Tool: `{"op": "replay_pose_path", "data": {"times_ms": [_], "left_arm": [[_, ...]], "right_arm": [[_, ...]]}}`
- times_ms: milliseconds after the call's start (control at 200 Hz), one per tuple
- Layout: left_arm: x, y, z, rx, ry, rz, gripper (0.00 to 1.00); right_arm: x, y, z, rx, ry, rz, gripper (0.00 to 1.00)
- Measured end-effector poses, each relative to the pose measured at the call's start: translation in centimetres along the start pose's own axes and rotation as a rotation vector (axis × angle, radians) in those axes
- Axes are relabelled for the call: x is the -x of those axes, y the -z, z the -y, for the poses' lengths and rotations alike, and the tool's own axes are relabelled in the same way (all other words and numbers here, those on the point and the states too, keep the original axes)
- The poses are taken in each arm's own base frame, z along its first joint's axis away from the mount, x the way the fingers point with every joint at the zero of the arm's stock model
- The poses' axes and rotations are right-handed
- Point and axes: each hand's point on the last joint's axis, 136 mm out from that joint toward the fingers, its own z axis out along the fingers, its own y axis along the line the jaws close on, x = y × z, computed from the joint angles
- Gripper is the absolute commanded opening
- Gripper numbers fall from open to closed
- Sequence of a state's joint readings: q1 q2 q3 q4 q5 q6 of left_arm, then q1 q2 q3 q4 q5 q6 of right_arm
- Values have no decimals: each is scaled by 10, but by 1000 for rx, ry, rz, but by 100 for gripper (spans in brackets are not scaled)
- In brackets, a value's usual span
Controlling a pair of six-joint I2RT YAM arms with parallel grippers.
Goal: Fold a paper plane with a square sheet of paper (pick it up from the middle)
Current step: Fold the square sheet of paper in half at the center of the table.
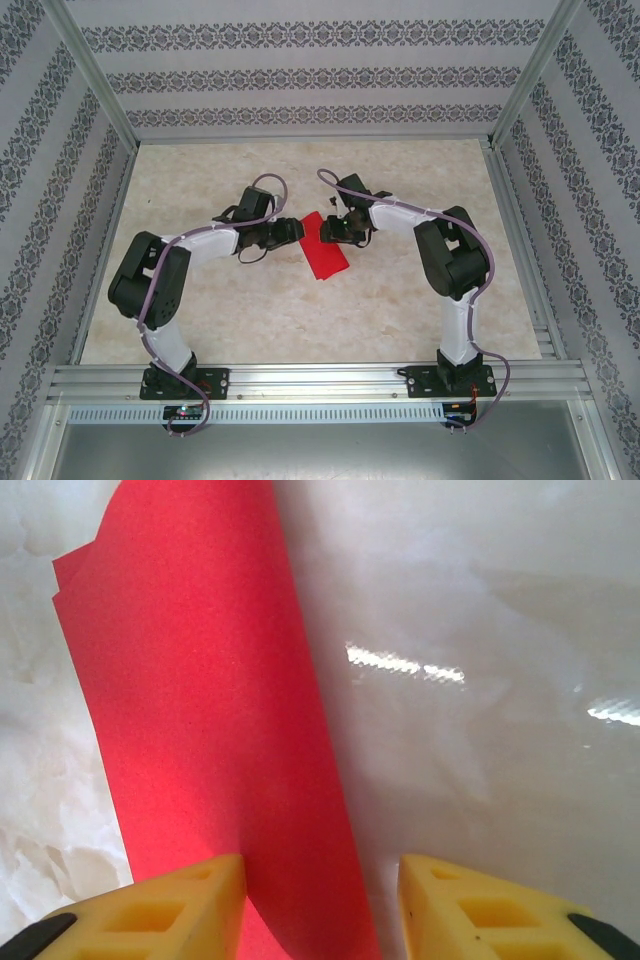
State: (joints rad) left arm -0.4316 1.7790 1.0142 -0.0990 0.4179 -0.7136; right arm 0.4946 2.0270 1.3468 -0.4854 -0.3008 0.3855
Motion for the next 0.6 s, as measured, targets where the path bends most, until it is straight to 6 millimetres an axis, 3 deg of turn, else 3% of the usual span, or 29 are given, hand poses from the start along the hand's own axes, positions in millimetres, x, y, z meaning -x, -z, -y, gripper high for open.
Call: {"op": "replay_pose_path", "data": {"times_ms": [230, 604], "left_arm": [[4, -13, 2, 1, 16, 9, 43], [14, -14, -6, 39, 43, 77, 42]], "right_arm": [[1, 1, 3, 5, 5, 0, 44], [1, -2, 3, 15, -4, -8, 50]]}}
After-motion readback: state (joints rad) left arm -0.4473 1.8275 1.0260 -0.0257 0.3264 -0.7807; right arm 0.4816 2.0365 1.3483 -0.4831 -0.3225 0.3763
